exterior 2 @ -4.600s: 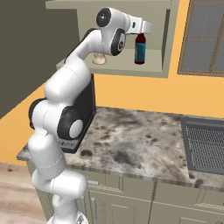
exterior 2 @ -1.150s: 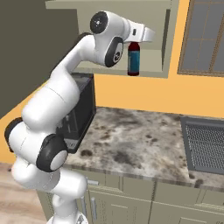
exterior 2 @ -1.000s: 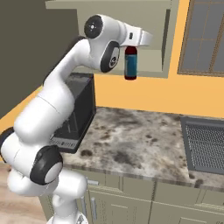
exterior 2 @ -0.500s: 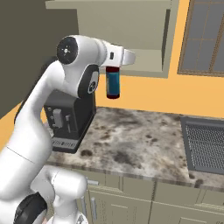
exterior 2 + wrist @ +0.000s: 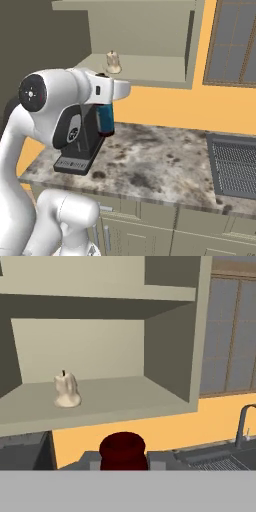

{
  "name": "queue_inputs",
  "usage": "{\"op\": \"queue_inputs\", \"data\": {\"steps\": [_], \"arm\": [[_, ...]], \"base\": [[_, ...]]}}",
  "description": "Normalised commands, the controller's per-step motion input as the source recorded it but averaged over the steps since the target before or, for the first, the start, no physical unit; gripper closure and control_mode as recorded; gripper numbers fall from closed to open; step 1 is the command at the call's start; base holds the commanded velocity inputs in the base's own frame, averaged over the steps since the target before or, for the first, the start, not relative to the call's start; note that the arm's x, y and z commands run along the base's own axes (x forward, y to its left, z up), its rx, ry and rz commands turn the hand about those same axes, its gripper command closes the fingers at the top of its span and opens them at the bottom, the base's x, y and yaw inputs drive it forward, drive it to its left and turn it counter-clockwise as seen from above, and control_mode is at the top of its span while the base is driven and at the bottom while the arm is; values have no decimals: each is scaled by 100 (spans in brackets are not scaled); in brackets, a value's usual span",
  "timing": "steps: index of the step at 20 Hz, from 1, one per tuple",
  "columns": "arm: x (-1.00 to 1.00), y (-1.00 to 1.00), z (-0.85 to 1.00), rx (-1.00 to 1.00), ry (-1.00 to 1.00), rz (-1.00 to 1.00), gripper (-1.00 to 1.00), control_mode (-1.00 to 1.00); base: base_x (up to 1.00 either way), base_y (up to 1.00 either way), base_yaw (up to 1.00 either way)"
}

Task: Get the candle and the beer from the cabinet and move them to the dining counter.

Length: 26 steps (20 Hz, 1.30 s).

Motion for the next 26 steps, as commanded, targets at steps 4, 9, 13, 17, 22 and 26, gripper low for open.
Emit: {"op": "queue_inputs", "data": {"steps": [4,9,13,17,22,26], "arm": [[-46,24,0,0,1,1,100,-100],[-27,14,0,0,1,0,100,-100],[-31,4,0,0,3,0,100,-100],[-21,9,0,0,4,0,100,-100],[-7,15,0,0,6,0,100,-100],[-9,11,0,0,6,1,100,-100]], "base": [[0,0,0],[0,0,0],[0,0,0],[0,0,0],[0,0,0],[0,0,0]]}}
